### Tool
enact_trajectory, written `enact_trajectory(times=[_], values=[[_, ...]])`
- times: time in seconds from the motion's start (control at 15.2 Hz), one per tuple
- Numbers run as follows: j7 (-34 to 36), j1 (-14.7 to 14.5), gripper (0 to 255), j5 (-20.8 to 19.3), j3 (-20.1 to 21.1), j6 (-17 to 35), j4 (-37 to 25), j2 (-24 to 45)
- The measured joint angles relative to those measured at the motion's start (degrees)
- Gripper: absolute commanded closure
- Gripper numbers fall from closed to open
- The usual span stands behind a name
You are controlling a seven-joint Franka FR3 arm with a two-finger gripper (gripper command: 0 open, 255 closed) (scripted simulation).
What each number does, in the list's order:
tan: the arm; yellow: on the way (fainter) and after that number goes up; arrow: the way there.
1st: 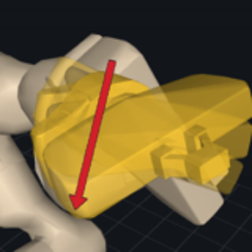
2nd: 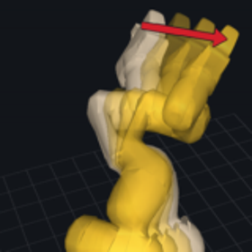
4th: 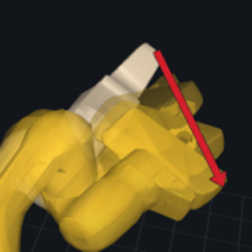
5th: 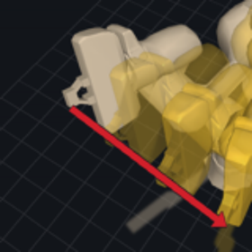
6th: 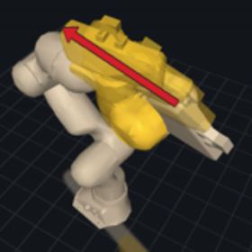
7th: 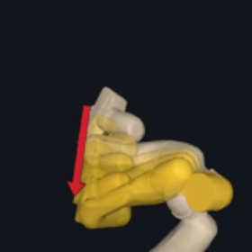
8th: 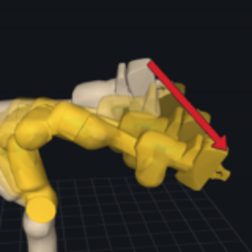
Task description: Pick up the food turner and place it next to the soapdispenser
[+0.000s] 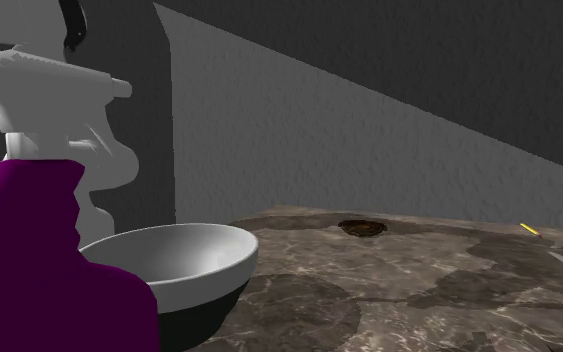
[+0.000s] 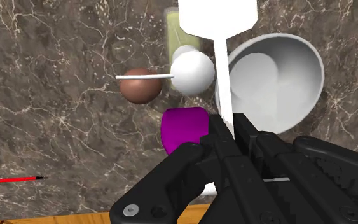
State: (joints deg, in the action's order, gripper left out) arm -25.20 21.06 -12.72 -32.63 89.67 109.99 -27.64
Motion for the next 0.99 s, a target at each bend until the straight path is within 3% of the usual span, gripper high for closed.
enact_trajectory(times=[0.53, 0.86, 0.99], values=[[-14.0, -0.2, 255, 2.3, -13.2, 0.9, -9.2, 9.3], [-25.8, -0.4, 255, 9.9, -24.3, 0.2, -18.3, 20.6], [-32.4, 1.4, 255, 16.2, -29.4, -1.1, -23.3, 28.0]])
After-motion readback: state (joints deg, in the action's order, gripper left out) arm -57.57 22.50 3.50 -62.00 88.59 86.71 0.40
